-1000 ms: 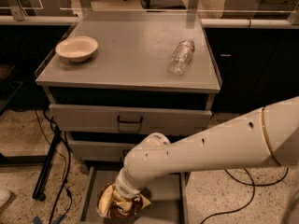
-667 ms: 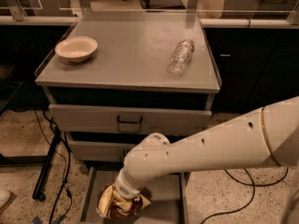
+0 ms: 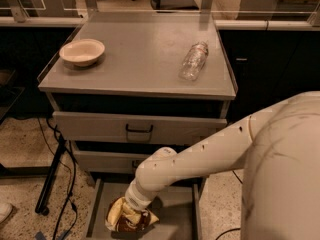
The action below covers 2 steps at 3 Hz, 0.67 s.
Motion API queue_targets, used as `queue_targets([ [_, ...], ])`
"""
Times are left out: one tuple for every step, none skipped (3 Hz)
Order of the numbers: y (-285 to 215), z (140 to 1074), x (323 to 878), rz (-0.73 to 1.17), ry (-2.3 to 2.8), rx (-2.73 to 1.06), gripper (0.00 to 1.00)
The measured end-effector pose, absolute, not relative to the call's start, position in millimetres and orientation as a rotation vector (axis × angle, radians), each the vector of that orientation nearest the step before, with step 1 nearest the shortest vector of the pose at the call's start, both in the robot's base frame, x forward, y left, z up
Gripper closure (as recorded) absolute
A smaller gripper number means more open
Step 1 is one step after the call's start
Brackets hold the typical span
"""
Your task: Place brown chip bag into bottom drawer
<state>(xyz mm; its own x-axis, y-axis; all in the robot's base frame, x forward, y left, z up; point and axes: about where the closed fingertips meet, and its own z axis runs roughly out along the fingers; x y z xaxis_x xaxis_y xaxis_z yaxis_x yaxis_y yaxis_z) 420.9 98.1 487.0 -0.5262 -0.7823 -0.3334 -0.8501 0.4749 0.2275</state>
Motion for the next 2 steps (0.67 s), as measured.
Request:
queue_targets([
  [100.9, 420.4, 437.2, 0.588, 2.589, -1.402, 1.0],
  [101.0, 420.2, 437.2, 0.588, 2.589, -1.403, 1.0],
])
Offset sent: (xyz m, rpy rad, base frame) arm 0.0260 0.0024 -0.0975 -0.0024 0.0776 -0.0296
